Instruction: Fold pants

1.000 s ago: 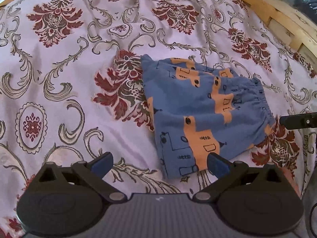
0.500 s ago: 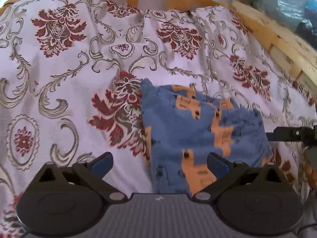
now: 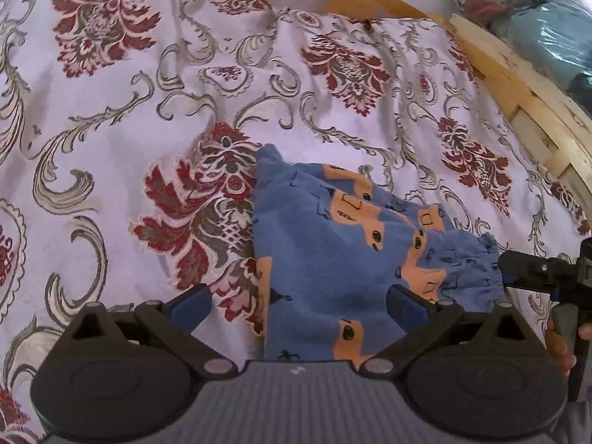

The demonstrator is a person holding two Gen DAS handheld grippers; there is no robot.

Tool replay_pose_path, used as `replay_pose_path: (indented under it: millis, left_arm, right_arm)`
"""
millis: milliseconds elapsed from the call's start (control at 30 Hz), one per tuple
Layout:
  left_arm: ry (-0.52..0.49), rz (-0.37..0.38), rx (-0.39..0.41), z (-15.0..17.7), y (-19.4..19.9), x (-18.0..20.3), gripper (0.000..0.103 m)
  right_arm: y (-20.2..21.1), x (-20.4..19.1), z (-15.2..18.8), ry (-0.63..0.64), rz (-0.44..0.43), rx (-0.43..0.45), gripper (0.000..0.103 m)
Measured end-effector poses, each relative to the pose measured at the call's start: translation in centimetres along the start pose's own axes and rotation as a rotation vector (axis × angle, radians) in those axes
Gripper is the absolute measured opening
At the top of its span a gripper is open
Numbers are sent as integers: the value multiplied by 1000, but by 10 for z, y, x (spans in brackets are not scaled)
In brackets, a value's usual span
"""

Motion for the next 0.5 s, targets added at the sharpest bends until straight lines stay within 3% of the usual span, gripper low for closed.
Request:
replay_pose_path:
  millis: [200,367,500]
  left_arm:
    - [4,1,-22,4,-3,1,101]
    - [10,-23,-24,5,-4,-3,96]
    - [6,-27,-25,6,-4,-3,94]
  right_arm:
    - [-3,-1,5,-11,-14,-35,83]
    - [-5,10,8,30,94,-44,52]
    - [-6,9,10,46,108,-41,47]
Point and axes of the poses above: each gripper's, at about its wrist camera, not at the fingertips, and y roughly against the way its jaws point, x to its right, z to its underside, the point moved 10 cm from there along -y, roughly the way its jaws point, and after that the axes turned 1 degree about -z, right-handed, at the moved point
